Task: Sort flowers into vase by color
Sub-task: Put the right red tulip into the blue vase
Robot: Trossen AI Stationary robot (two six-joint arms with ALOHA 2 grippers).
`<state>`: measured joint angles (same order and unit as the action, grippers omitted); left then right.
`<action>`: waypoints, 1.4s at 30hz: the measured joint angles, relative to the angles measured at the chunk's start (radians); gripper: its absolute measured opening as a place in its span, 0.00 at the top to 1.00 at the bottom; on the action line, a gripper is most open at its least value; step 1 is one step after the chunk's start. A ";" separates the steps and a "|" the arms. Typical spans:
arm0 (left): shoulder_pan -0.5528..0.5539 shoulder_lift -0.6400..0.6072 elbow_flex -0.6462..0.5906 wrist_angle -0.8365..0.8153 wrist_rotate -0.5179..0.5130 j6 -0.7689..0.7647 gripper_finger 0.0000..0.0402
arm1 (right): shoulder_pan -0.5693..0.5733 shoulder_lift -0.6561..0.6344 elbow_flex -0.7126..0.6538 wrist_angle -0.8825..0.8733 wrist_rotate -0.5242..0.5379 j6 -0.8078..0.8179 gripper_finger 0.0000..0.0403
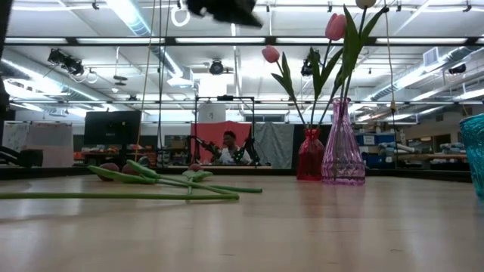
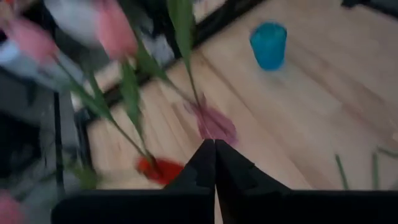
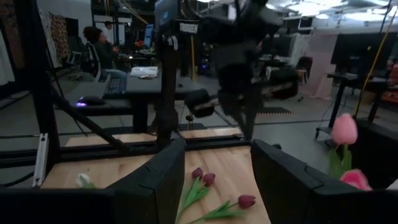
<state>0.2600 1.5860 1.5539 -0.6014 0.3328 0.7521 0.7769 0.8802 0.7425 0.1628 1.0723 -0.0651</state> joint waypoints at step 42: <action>-0.388 -0.027 -0.754 0.349 -0.688 -1.345 0.57 | -0.186 0.341 0.000 0.153 0.087 0.004 0.52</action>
<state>-0.1280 1.5592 0.7998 -0.2527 -0.3551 -0.5934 0.5911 1.2208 0.7426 0.3157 1.1591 -0.0612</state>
